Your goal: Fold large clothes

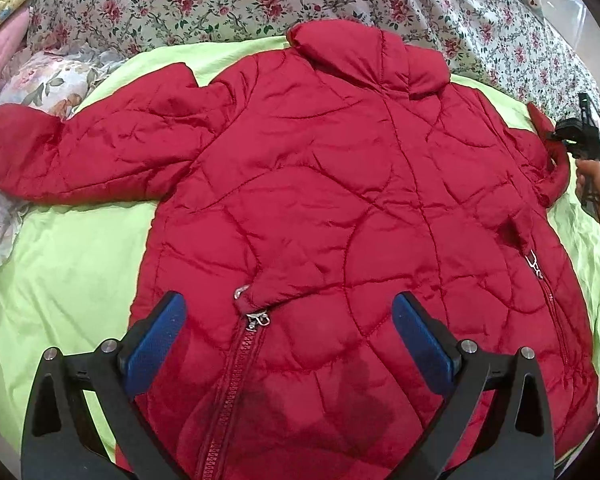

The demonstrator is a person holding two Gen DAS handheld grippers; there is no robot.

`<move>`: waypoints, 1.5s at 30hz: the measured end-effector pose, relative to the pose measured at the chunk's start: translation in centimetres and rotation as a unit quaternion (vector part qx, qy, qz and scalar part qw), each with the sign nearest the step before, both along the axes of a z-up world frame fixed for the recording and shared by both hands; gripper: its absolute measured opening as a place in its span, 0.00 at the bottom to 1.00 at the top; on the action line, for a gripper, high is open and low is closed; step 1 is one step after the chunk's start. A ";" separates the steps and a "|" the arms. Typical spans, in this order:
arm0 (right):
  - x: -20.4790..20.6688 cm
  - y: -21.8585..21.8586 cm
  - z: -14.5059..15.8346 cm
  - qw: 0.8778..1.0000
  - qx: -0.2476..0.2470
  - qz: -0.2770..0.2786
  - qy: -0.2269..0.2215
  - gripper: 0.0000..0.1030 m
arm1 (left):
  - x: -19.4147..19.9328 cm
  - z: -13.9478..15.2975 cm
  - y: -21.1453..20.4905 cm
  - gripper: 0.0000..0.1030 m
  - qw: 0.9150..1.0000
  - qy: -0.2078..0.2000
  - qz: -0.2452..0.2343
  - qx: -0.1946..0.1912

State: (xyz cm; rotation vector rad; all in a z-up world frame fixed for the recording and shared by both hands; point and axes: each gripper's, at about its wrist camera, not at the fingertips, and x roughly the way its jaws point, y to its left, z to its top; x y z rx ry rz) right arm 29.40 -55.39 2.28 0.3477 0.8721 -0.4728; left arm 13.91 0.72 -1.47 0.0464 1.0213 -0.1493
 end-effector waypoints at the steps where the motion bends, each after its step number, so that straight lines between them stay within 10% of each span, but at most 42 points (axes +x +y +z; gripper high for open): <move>1: -0.5 0.5 0.4 1.000 0.006 0.011 -0.008 0.10 | -0.1 0.0 -0.1 1.00 1.000 0.001 -0.001 -0.002; 13: -6.7 13.0 3.3 0.974 0.065 0.205 -0.067 0.09 | -1.2 0.3 0.5 1.00 0.999 -0.001 0.007 -0.031; 30: -10.1 31.2 -2.8 0.878 0.132 0.461 -0.009 0.10 | 0.0 -0.3 2.9 1.00 0.996 0.020 0.016 -0.083; 38: -10.3 34.5 -4.3 0.835 0.132 0.534 0.006 0.10 | 5.4 -0.7 4.0 1.00 0.988 0.045 0.015 -0.144; 45: -9.9 34.7 -4.8 0.829 0.141 0.541 0.006 0.10 | 12.0 -2.8 2.5 0.91 0.982 0.081 -0.002 -0.171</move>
